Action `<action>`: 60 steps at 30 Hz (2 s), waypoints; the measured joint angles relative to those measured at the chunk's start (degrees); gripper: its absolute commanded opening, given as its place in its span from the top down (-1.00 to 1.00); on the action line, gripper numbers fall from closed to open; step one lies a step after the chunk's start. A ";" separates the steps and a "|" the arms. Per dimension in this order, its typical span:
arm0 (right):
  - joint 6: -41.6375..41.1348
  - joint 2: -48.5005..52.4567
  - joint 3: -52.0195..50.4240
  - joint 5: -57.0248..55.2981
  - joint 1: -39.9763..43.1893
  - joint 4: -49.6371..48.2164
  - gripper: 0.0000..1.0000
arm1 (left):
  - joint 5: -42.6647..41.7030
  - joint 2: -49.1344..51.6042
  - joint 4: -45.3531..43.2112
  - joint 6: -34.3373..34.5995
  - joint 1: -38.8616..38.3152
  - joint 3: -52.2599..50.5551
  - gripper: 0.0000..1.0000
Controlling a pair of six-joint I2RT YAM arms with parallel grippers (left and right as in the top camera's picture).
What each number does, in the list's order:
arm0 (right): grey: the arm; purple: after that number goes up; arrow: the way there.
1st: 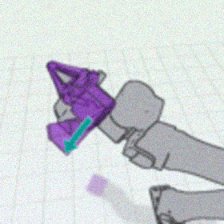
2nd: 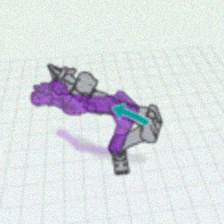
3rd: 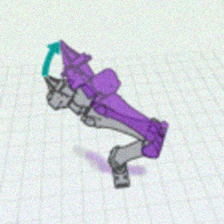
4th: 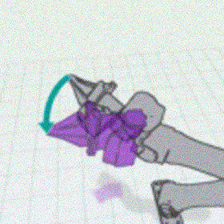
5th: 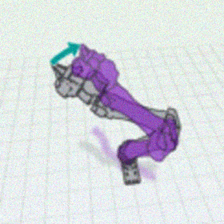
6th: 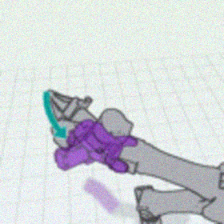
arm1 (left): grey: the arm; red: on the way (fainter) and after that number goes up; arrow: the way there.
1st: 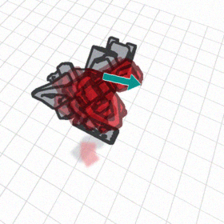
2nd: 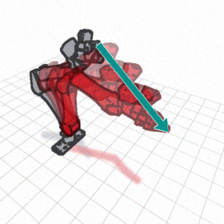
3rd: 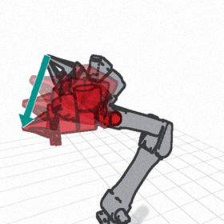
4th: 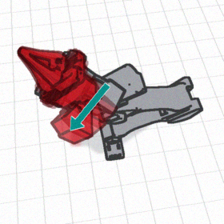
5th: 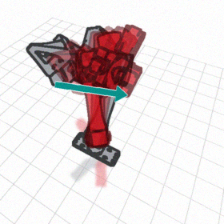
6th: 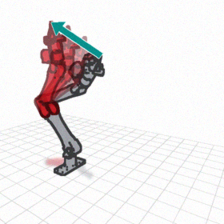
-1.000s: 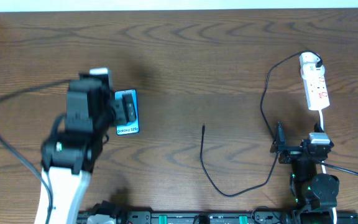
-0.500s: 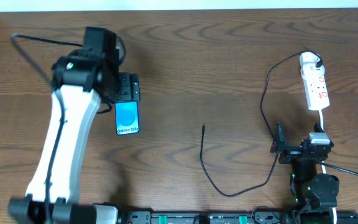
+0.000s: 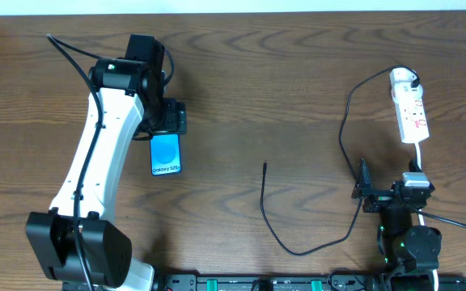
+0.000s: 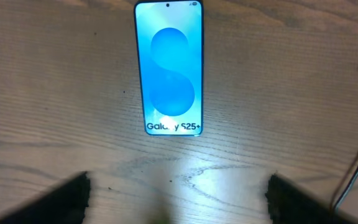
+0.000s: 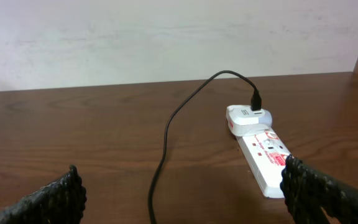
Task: Plug charger to phone and switch on socket
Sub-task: 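Move the left gripper forward over the blue phone, then lower the left gripper and close it on the phone's sides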
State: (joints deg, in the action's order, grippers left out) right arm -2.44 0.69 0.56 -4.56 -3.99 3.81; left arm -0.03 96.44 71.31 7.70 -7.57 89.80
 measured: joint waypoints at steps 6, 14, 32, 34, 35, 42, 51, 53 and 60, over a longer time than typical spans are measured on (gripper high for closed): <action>0.00 0.00 0.00 0.00 0.00 0.00 -0.98 | 0.00 0.00 -0.83 -0.24 -0.02 0.00 -0.99; 0.00 0.00 0.00 0.00 0.00 0.00 -0.98 | -0.02 0.00 -0.94 -0.07 -0.02 0.00 -1.00; 0.00 0.00 0.00 0.00 0.00 0.00 -0.98 | 0.52 6.25 -4.74 -0.07 -0.02 -0.48 -1.00; 0.00 0.00 0.00 0.00 0.00 0.00 -0.98 | 1.05 6.58 -5.14 -0.07 0.00 -1.22 -1.00; 0.00 0.00 0.00 0.00 0.00 0.00 -0.99 | 1.36 6.64 -5.53 -0.07 0.00 -1.75 -1.00; 0.00 0.00 0.00 0.00 0.00 0.00 -0.98 | 1.92 6.64 -9.09 -0.07 0.96 -5.70 -0.98; 0.00 0.00 0.00 0.00 0.00 0.00 -0.98 | 1.84 6.64 -16.87 -0.07 1.57 -13.22 -0.96; 0.00 0.00 0.00 0.00 0.00 0.00 -0.99 | 1.68 6.64 -18.69 -0.04 1.57 -14.58 -0.96; 0.00 0.00 0.00 0.00 0.00 0.00 -0.99 | 1.64 6.64 -24.02 -0.04 1.70 -19.50 -0.96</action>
State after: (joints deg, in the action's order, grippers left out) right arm -2.44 0.69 0.56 -4.56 -3.99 3.81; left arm 1.61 103.09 47.29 7.66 -5.87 70.30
